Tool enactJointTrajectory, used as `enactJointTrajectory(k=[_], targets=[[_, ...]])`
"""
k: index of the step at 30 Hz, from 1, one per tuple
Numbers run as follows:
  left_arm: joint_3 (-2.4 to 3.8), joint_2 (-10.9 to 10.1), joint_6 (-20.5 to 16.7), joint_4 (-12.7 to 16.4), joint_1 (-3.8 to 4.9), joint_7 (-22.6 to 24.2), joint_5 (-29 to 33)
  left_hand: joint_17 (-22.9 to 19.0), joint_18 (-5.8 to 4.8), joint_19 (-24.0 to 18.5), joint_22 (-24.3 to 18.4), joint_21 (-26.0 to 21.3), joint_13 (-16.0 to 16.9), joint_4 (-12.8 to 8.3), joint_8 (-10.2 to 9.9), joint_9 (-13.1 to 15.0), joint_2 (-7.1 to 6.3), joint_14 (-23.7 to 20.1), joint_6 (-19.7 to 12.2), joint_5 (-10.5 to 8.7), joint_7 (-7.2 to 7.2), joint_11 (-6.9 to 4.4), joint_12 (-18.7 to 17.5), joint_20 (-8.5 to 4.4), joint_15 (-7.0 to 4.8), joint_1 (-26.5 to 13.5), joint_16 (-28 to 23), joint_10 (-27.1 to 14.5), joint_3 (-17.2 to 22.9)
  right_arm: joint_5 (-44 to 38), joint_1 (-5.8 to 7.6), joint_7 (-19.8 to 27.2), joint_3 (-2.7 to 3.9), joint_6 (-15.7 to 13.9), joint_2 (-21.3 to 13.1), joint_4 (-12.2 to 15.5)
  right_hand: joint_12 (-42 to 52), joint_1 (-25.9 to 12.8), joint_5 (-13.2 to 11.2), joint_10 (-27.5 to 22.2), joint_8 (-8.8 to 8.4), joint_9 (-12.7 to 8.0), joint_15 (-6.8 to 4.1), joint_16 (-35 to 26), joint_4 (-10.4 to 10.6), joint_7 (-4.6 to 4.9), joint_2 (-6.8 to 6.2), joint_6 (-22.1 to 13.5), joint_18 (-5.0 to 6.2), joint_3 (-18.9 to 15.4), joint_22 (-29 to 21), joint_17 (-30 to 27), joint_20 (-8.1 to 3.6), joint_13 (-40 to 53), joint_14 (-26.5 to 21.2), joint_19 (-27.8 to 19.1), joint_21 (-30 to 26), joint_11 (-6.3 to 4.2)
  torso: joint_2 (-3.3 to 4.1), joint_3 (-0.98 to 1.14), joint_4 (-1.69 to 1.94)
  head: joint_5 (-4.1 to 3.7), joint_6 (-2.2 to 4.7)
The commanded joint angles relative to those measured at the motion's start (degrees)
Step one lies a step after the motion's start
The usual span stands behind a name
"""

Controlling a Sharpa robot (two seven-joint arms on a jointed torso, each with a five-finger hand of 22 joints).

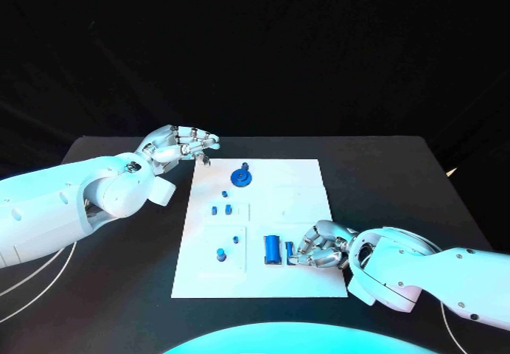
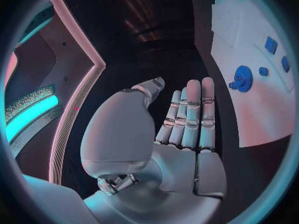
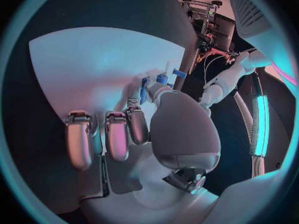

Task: Assemble the parts on the task board

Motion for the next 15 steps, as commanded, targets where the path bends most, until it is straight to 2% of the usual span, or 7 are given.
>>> enactJointTrajectory(k=[1, 4, 11, 15], targets=[[0.04, 0.06, 0.77, 0.12, 0.03, 0.45, 0.01, 0.07, 0.78, 0.35, -0.06, -0.26, 0.05, 0.18, 0.23, 0.07, 0.37, -0.4, -0.33, -0.14, 1.39, -0.05, 0.28, 0.12, 0.11, -0.01, 0.29, -0.46, -0.24, -0.55, 0.04, 3.06, 0.0, -2.88, -0.56, 0.61, 0.23, -0.57, 0.46, 1.11, -0.24, 0.08, -0.08, -0.04, 0.49, -0.05, -0.57, 0.25, -0.12, -0.28, 14.16, 10.24, -0.03, 8.48, 4.95, 4.63, 0.35, -0.18, -0.02, 0.03, -0.03, 0.0, 0.2], [0.04, 0.08, 0.7, 0.12, 0.03, 0.54, 0.01, 0.07, 0.78, 0.35, -0.06, -0.26, 0.05, 0.18, 0.23, 0.07, 0.37, -0.4, -0.33, -0.14, 1.39, -0.05, 0.28, 0.12, 0.11, -0.01, 0.29, -0.46, -0.24, -0.51, 0.33, 4.62, 0.04, -4.5, -1.03, 1.09, 0.23, -0.68, 0.54, 1.11, -0.24, 0.08, -0.06, -0.05, 0.69, -0.02, -1.24, 0.23, -0.1, -0.75, 14.13, 10.23, -0.03, 8.49, 4.95, 4.59, 0.26, -0.16, -0.03, 0.03, -0.07, -0.07, 0.41], [0.04, 0.22, 0.4, 0.16, 0.02, 1.09, 0.13, 0.08, 0.78, 0.42, -0.17, -0.42, 0.13, 0.34, 0.25, 0.1, 0.41, -0.46, -0.4, -0.13, 1.37, -0.06, 0.4, 0.12, 0.11, 0.14, 0.32, -0.59, -0.38, -0.69, 1.18, 7.16, 0.12, -6.6, -1.47, 1.34, 0.17, -0.67, 0.54, 1.08, -0.24, 0.08, -0.06, -0.05, 0.7, -0.02, -1.31, 0.23, -0.1, -0.79, 14.12, 10.22, -0.02, 8.46, 4.94, 4.57, 0.23, -0.15, -0.02, 0.06, -0.05, -0.08, 0.5], [0.03, 0.39, -0.6, 0.16, 0.0, 2.13, 0.65, 0.08, 0.78, 0.43, -0.18, -0.44, 0.14, 0.34, 0.26, 0.1, 0.4, -0.47, -0.41, -0.13, 1.36, -0.06, 0.42, 0.12, 0.11, 0.19, 0.32, -0.6, -0.39, 1.75, 2.09, 12.53, 0.25, -9.4, -1.52, -0.19, -0.44, 0.0, 0.66, 0.76, -0.87, -0.17, 0.1, -0.28, 0.71, 0.33, -1.55, -0.81, 0.1, -0.91, 13.85, 9.81, 0.05, 8.16, 4.85, 4.17, -0.73, 0.09, -0.16, -0.04, -0.1, -0.18, 0.96]])
